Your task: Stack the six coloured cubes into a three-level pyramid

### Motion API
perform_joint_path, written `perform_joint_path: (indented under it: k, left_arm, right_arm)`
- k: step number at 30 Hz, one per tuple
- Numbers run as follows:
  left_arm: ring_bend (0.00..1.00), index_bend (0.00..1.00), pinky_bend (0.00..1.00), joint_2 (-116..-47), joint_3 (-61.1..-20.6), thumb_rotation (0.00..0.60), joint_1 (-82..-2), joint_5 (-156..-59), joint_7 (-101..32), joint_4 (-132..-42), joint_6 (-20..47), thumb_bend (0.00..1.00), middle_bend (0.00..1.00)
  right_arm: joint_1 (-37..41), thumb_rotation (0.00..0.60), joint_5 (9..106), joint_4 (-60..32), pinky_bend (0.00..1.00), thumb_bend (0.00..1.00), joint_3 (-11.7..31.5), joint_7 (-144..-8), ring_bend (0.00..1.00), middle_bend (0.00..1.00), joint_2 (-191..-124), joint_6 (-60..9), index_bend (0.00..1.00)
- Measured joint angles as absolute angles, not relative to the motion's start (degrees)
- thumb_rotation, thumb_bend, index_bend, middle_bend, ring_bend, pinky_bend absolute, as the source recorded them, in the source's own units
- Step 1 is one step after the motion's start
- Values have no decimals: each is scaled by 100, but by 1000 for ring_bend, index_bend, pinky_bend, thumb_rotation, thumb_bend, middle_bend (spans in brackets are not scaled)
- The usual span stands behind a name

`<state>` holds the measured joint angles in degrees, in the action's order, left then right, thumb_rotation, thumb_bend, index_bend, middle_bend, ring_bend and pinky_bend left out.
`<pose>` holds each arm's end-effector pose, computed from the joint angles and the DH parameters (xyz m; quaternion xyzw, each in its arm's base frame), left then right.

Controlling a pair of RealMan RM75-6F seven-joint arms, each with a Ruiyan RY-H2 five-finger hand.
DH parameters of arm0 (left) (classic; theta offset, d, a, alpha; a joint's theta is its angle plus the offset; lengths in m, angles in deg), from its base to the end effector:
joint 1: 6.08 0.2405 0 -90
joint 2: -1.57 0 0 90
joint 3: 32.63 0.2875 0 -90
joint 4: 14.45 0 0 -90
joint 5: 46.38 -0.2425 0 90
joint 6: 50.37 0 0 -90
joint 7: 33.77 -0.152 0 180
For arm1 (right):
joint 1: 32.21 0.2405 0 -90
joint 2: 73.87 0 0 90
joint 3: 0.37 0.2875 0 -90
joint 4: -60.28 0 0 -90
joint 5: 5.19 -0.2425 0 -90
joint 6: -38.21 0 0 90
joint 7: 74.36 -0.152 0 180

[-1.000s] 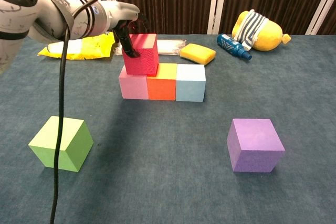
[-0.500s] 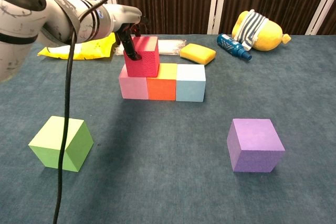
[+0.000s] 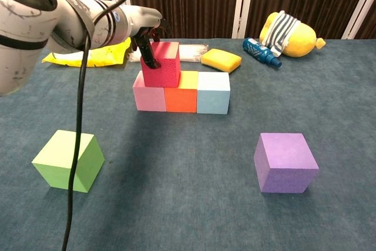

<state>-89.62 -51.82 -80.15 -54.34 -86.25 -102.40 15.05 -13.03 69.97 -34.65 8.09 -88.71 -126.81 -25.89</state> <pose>-0.0054 0.4450 -0.0461 -0.7142 -0.3998 -0.2734 0.5054 -0.3289 -0.3012 0.1890 0.5937 -0.4671 0.3928 0.5244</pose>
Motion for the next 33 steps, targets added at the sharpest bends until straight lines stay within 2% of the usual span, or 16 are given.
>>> perform_joint_path:
  k: [25, 33]
  left_arm:
    - [217, 54, 312, -9126, -5345, 600, -8075, -5318, -8897, -10095, 1543, 378, 234]
    - [209, 1, 325, -9197, -5379, 600, -8085, -5262, -8965, -10022, 1549, 382, 203]
  right_arm:
    - [-1307, 600, 6986, -3358, 20, 293, 829, -8950, 0, 151, -12701, -2528, 81]
    - [-1310, 600, 6981, -3311, 19, 293, 836, -8991, 0, 151, -12716, -2515, 77]
